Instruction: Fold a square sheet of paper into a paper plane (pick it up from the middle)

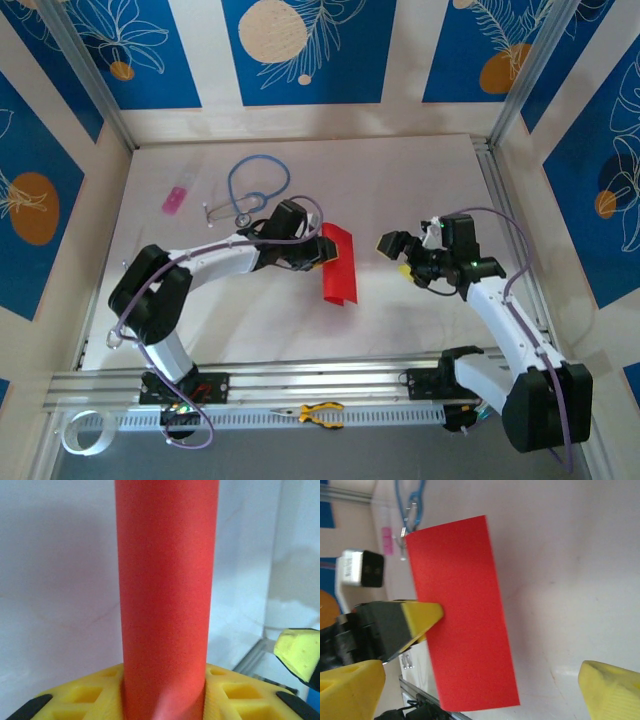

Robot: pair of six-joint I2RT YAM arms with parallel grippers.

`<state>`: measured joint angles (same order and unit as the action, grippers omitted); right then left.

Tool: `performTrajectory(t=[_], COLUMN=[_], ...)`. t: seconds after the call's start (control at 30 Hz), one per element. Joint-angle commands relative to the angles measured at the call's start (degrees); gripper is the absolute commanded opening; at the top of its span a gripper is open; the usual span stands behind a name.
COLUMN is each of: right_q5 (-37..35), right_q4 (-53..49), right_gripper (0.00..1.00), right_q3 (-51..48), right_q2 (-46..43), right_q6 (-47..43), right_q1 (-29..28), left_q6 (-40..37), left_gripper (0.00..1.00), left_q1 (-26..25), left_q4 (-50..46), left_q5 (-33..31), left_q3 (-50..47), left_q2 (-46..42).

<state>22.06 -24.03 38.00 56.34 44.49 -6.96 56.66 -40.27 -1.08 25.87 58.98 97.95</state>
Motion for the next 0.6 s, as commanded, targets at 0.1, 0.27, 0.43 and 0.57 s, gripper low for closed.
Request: performTrajectory(t=[0.1,0.27,0.43,0.57], right_q5=[7.1,11.1,10.4,9.9], right_q4=[3.3,4.5,4.7,4.4], right_gripper=[0.98,0.95,0.93,0.92], right_q3=[-1.4,-1.7,-2.1,-2.5], right_q2=[-1.1,1.2,2.0,2.1], right_q6=[-5.2,-5.5,-4.6,-4.1], right_q1=[1.4,1.3,0.9,0.6], left_q6=[4.8,6.3,4.9,2.2], left_gripper=[0.39,0.40,0.40,0.41], left_q1=[-0.5,-0.4,-0.1,0.2], left_q4=[12.6,17.1,16.0,11.8], left_q5=[5.1,5.1,4.5,3.9], left_q3=[-3.5,-6.9,-8.3,-7.7], left_q2=[2.4,4.2,5.8,6.1])
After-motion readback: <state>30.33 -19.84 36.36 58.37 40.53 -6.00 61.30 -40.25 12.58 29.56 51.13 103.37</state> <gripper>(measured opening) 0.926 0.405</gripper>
